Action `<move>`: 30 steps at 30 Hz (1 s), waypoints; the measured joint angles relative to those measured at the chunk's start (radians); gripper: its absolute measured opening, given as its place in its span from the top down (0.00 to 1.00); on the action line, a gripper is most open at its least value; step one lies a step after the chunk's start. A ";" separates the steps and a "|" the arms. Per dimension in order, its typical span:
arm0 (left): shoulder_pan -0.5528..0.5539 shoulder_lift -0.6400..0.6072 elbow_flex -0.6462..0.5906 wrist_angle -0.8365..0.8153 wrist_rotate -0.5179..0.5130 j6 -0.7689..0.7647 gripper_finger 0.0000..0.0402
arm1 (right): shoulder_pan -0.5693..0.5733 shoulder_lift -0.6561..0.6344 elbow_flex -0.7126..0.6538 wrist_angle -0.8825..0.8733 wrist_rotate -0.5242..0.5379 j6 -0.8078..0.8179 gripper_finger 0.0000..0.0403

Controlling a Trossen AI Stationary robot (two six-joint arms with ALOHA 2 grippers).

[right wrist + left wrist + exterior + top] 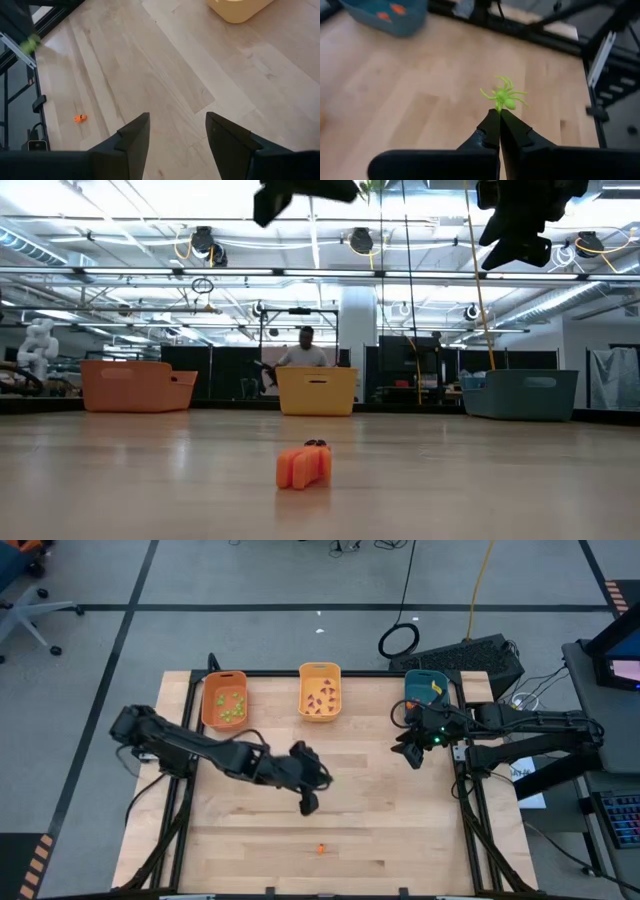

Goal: Sort Halloween decoration
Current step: Put the green spider toy into the orange bin

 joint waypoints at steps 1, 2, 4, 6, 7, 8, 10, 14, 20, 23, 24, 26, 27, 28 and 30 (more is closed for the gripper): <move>0.002 -0.020 0.000 -0.007 -0.011 0.000 1.00 | 0.000 0.000 0.000 0.000 0.000 0.000 0.56; 0.006 -0.038 0.000 -0.008 -0.023 0.001 1.00 | 0.000 0.000 0.000 0.000 -0.001 0.000 0.56; 0.014 -0.078 0.000 -0.010 -0.041 0.001 1.00 | 0.000 0.000 0.000 0.000 -0.001 0.000 0.56; 0.020 -0.115 0.000 -0.020 -0.067 0.002 1.00 | 0.000 0.000 0.000 0.000 -0.002 0.000 0.56; 0.022 -0.132 0.000 -0.015 -0.084 0.001 1.00 | 0.000 0.000 0.000 0.001 -0.002 0.000 0.56; 0.024 -0.152 0.000 -0.019 -0.102 0.001 1.00 | 0.000 0.000 0.000 0.000 -0.002 0.000 0.56; 0.028 -0.184 0.000 -0.014 -0.126 0.002 1.00 | 0.000 0.000 0.000 0.001 -0.003 0.000 0.56; 0.040 -0.241 0.000 -0.009 -0.142 0.002 1.00 | 0.000 0.000 0.000 0.000 -0.003 0.000 0.56; 0.047 -0.304 0.000 -0.012 -0.157 0.138 1.00 | 0.000 0.000 0.000 0.000 -0.003 -0.010 0.56; 0.046 -0.329 0.000 -0.005 -0.157 0.344 1.00 | 0.000 0.000 0.000 0.000 -0.003 -0.018 0.56; 0.046 -0.338 0.000 -0.008 -0.157 0.422 1.00 | 0.000 0.000 0.000 0.000 -0.003 -0.018 0.56; 0.046 -0.353 0.000 -0.008 -0.157 0.564 1.00 | 0.000 0.000 0.000 0.000 -0.003 -0.016 0.56; 0.046 -0.360 0.000 -0.007 -0.157 0.626 1.00 | 0.000 0.000 0.000 0.000 -0.003 -0.013 0.56; 0.048 -0.367 0.000 -0.007 -0.157 0.683 1.00 | 0.000 0.000 0.000 0.000 -0.003 -0.009 0.56; 0.052 -0.377 0.000 -0.007 -0.157 0.789 1.00 | 0.000 0.000 0.000 0.000 -0.003 -0.002 0.56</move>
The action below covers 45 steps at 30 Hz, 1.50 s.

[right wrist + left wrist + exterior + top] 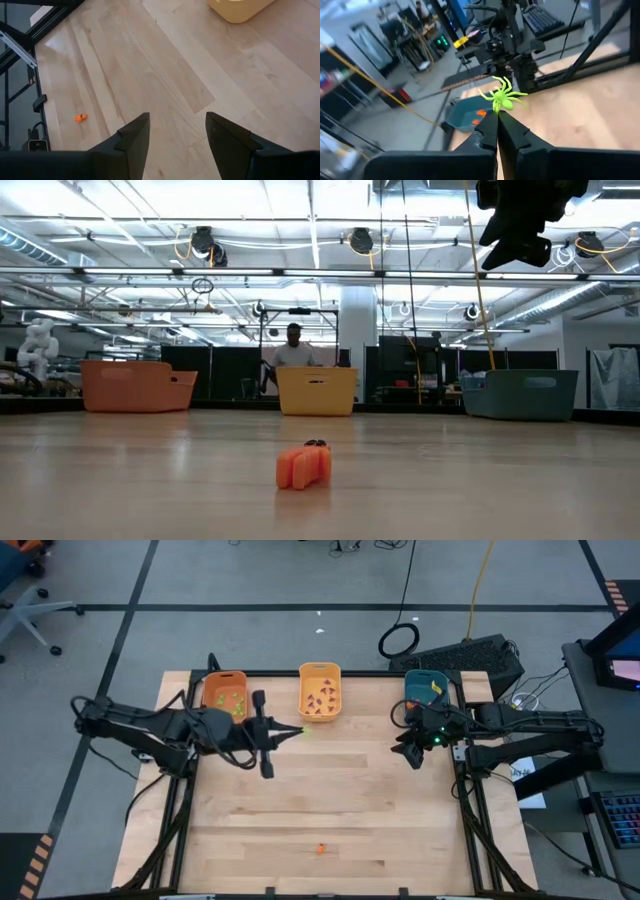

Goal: Sort Halloween decoration
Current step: Put the green spider toy into the orange bin

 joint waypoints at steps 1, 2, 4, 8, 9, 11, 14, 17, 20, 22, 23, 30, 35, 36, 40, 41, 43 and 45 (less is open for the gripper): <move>0.001 -0.006 0.000 -0.002 0.000 0.038 1.00 | 0.000 0.000 0.000 0.000 0.000 0.001 0.56; 0.001 -0.011 0.000 -0.002 0.000 0.067 1.00 | 0.000 0.000 0.000 0.000 0.000 0.002 0.56; 0.003 -0.021 0.000 -0.001 0.000 0.100 1.00 | 0.000 0.000 0.000 0.000 0.000 0.005 0.56; 0.006 -0.037 0.000 0.000 0.000 0.106 1.00 | 0.000 0.000 0.000 0.000 0.000 0.011 0.56; 0.006 -0.041 0.000 0.000 0.000 0.116 1.00 | 0.000 0.000 0.000 0.000 0.000 0.014 0.56; 0.005 -0.049 0.000 0.000 0.000 0.155 1.00 | 0.000 0.000 0.000 0.000 0.000 0.020 0.56; -0.002 -0.057 0.000 0.001 0.001 0.214 1.00 | 0.000 0.000 0.000 0.000 0.000 0.021 0.56; -0.002 -0.066 0.000 0.000 0.001 0.229 1.00 | 0.000 0.000 0.000 0.000 0.000 0.029 0.56; -0.002 -0.074 0.000 0.000 0.001 0.230 1.00 | 0.000 0.000 0.000 0.000 -0.005 0.031 0.56; -0.002 -0.077 0.000 -0.001 0.001 0.230 1.00 | 0.000 0.000 0.000 -0.003 -0.006 0.039 0.56; -0.002 -0.079 0.000 -0.003 0.001 0.230 1.00 | 0.000 0.000 0.000 -0.003 -0.006 0.040 0.56; 0.005 -0.081 0.000 0.000 0.000 0.012 1.00 | 0.000 0.000 0.000 -0.003 -0.007 0.054 0.56; 0.008 -0.081 0.000 -0.007 -0.002 -0.171 1.00 | 0.000 0.000 0.000 -0.003 -0.008 0.055 0.56; 0.007 -0.081 0.000 -0.007 -0.002 -0.191 1.00 | 0.000 0.000 0.000 -0.003 -0.008 0.055 0.56; 0.007 -0.081 0.000 -0.006 -0.001 -0.338 1.00 | 0.000 0.000 0.000 -0.003 -0.007 0.055 0.56; 0.007 -0.081 0.000 -0.006 -0.001 -0.382 1.00 | 0.000 0.000 0.000 -0.003 -0.007 0.056 0.56; 0.007 -0.081 0.000 -0.006 -0.001 -0.464 1.00 | 0.000 0.000 0.000 -0.003 -0.006 0.064 0.56; 0.007 -0.081 0.000 -0.006 -0.001 -0.527 1.00 | 0.000 0.000 0.000 -0.003 -0.006 0.066 0.56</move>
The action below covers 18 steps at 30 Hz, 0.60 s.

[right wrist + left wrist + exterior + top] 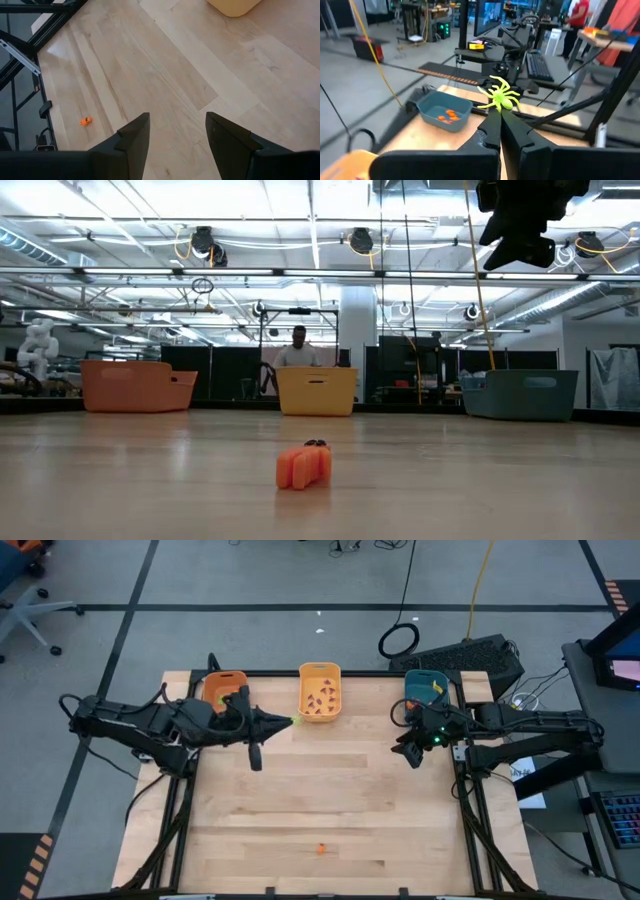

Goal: Sort Halloween decoration
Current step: Put the green spider toy into the orange bin

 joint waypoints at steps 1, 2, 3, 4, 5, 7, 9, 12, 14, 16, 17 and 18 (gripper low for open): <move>0.000 0.000 0.000 0.000 0.000 -0.030 1.00 | 0.000 0.000 0.000 0.000 0.000 0.000 0.56; 0.000 0.000 0.000 0.000 0.000 -0.060 1.00 | 0.000 0.000 0.000 0.000 0.000 0.000 0.56; 0.000 0.000 0.000 0.000 0.001 -0.089 1.00 | 0.000 0.000 0.000 0.000 0.000 0.000 0.56; 0.000 0.000 0.000 0.000 0.001 -0.117 1.00 | 0.000 0.000 0.000 0.000 0.000 0.000 0.56; 0.000 0.000 0.000 0.000 0.001 -0.142 1.00 | 0.000 0.000 0.000 0.000 0.000 0.000 0.56; 0.000 0.000 0.000 0.000 0.001 -0.181 1.00 | 0.000 0.000 0.000 0.000 0.001 0.000 0.56; 0.000 0.000 0.000 0.000 0.001 -0.190 1.00 | 0.000 0.000 0.000 0.000 0.001 0.000 0.56; 0.000 0.000 0.000 -0.005 0.001 -0.190 1.00 | 0.000 0.000 0.000 0.000 0.001 0.000 0.56; 0.000 0.000 0.000 -0.010 0.001 -0.190 1.00 | 0.000 0.000 0.000 0.000 0.001 0.000 0.56; 0.000 0.000 0.000 -0.029 -0.008 -0.190 1.00 | 0.000 0.000 0.000 0.000 0.001 0.004 0.56; 0.000 0.000 0.000 -0.038 -0.021 -0.190 1.00 | 0.000 0.000 0.000 0.000 0.001 0.008 0.56; 0.000 0.000 0.000 -0.046 -0.033 -0.189 1.00 | 0.000 0.000 0.000 0.000 0.001 0.012 0.56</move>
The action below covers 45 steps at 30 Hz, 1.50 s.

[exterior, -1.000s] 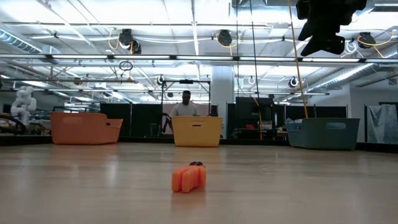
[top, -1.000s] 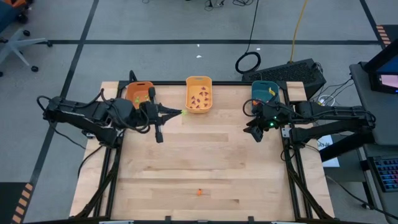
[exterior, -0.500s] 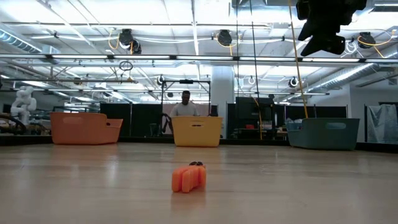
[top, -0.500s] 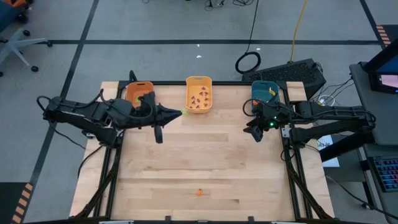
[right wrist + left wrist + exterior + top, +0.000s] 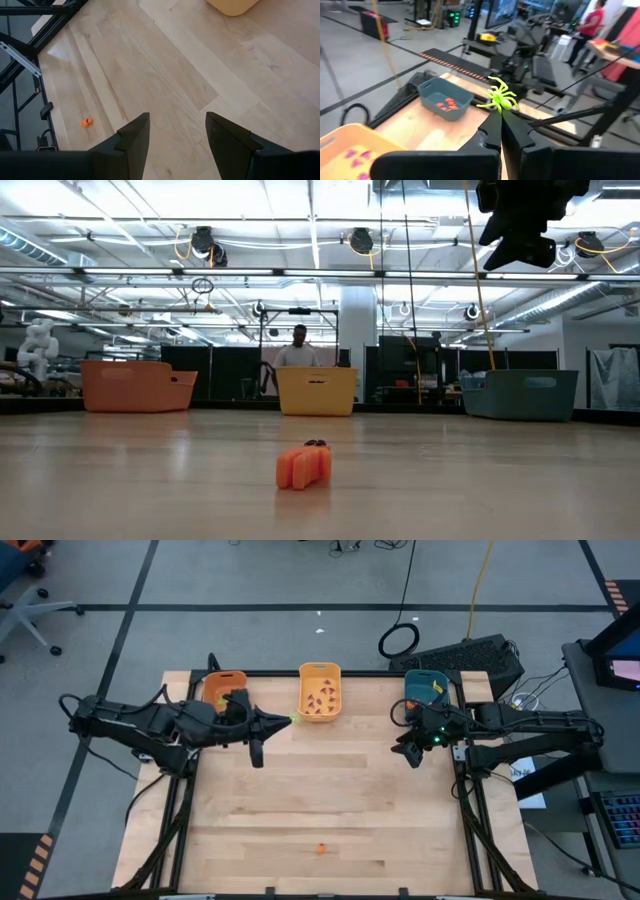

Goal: Sort Halloween decoration
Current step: Put the green spider toy into the orange bin

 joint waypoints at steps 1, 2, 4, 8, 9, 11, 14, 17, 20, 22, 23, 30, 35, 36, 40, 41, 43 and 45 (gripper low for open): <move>0.000 -0.001 0.000 -0.012 -0.011 0.001 1.00 | 0.000 0.000 0.000 0.000 0.000 0.002 0.56; 0.000 -0.003 0.000 -0.027 -0.017 0.005 1.00 | 0.000 0.000 0.000 0.000 0.000 0.003 0.56; 0.005 -0.004 0.000 -0.052 -0.029 0.031 1.00 | 0.000 0.000 0.000 0.000 0.000 0.003 0.56; 0.022 -0.004 0.000 -0.114 -0.032 0.052 1.00 | 0.000 0.000 0.000 0.000 0.000 0.003 0.56; 0.031 -0.004 0.000 -0.130 -0.033 0.052 1.00 | 0.000 0.000 0.000 0.000 0.000 0.003 0.56; 0.048 -0.004 0.000 -0.166 -0.033 0.052 1.00 | 0.000 0.000 0.000 0.000 0.000 0.003 0.56; 0.081 -0.004 0.000 -0.209 -0.032 0.052 1.00 | 0.000 0.000 0.000 0.000 0.000 0.003 0.56; 0.127 -0.007 0.000 -0.247 -0.014 0.051 1.00 | 0.000 0.000 0.000 0.000 0.000 0.003 0.56; 0.182 -0.008 0.000 -0.272 0.027 0.051 1.00 | 0.000 0.000 0.000 0.000 0.000 0.003 0.56; 0.222 -0.008 0.000 -0.282 0.062 0.051 1.00 | 0.000 0.000 0.000 0.000 0.000 0.003 0.56; 0.242 -0.008 0.000 -0.288 0.084 0.051 1.00 | 0.000 0.000 0.000 0.000 0.000 0.003 0.56; 0.401 -0.009 0.068 -0.498 0.190 0.050 1.00 | 0.000 0.000 0.000 0.000 0.005 0.003 0.56; 0.537 -0.009 0.090 -0.717 0.202 0.050 1.00 | 0.000 0.000 0.000 0.000 0.037 0.000 0.56; 0.565 -0.008 0.090 -0.765 0.208 0.051 1.00 | 0.000 0.000 0.000 0.000 0.050 -0.002 0.56; 0.658 0.014 0.068 -0.876 0.239 0.052 1.00 | 0.000 0.000 0.000 0.000 0.058 -0.010 0.56; 0.679 0.016 0.050 -0.888 0.243 0.052 1.00 | 0.000 0.000 0.000 0.000 0.058 -0.011 0.56; 0.722 0.022 0.016 -0.893 0.245 0.052 1.00 | 0.000 0.000 0.000 0.000 0.058 -0.012 0.56; 0.763 0.030 -0.028 -0.893 0.245 0.053 1.00 | 0.000 0.000 0.000 0.000 0.058 -0.012 0.56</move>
